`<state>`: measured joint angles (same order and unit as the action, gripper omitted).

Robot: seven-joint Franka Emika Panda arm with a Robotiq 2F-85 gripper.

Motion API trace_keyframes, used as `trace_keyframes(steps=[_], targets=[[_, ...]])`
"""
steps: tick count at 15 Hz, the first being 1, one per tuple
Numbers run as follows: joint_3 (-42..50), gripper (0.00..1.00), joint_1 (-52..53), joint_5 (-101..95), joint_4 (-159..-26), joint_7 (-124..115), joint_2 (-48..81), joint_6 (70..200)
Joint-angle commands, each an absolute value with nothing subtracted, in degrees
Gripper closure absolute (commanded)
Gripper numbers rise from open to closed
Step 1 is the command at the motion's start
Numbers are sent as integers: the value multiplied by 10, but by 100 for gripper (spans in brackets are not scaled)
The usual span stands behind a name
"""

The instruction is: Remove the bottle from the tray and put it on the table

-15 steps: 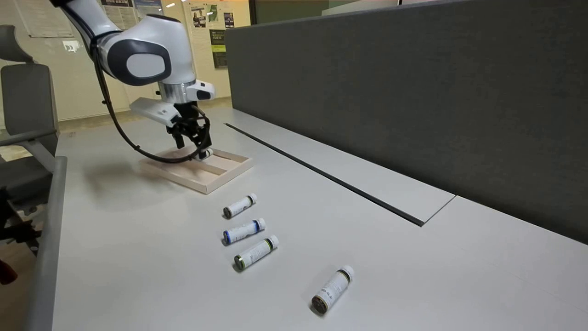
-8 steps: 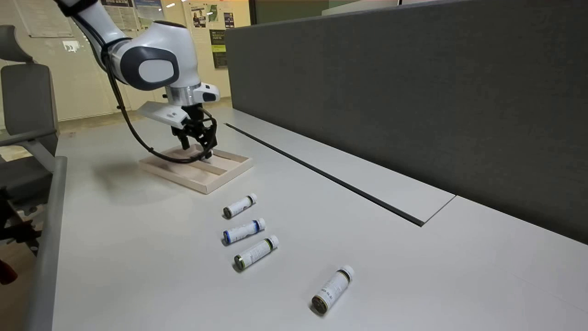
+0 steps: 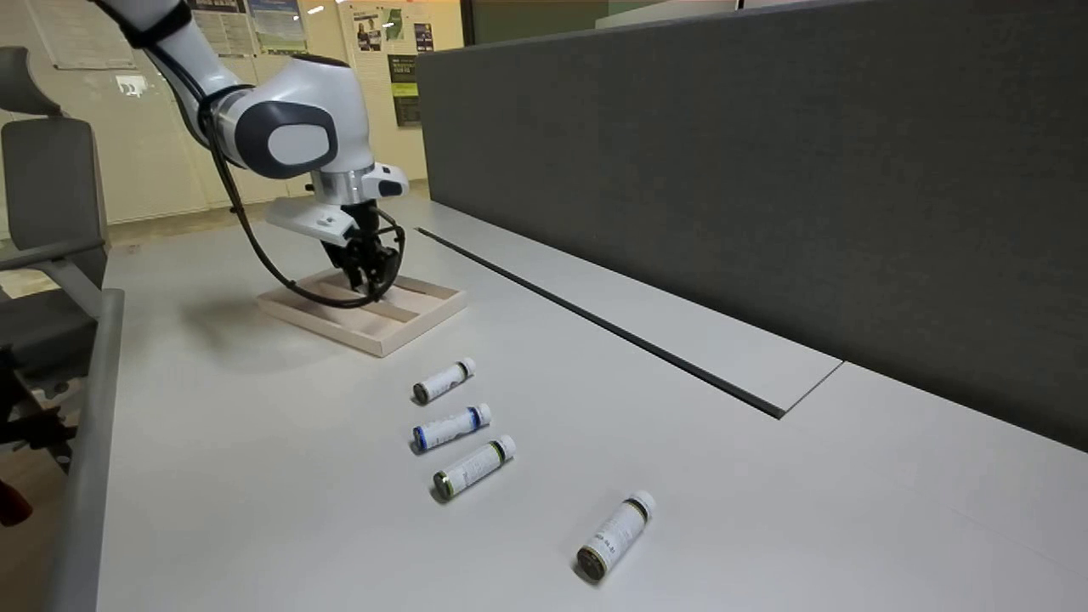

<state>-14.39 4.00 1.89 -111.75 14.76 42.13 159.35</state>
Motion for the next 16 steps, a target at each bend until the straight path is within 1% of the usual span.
trace_keyframes(steps=[1,2,4,8,10,16], targets=[[-135,89,46,5,-1100,137,422,1575],[-135,95,45,6,-1100,135,415,1564],[-133,93,43,8,-1094,130,399,1526],[-125,93,32,20,-1092,125,348,1424],[-115,93,28,25,-1101,126,321,1401],[-73,93,-1,35,-1181,130,273,1454]])
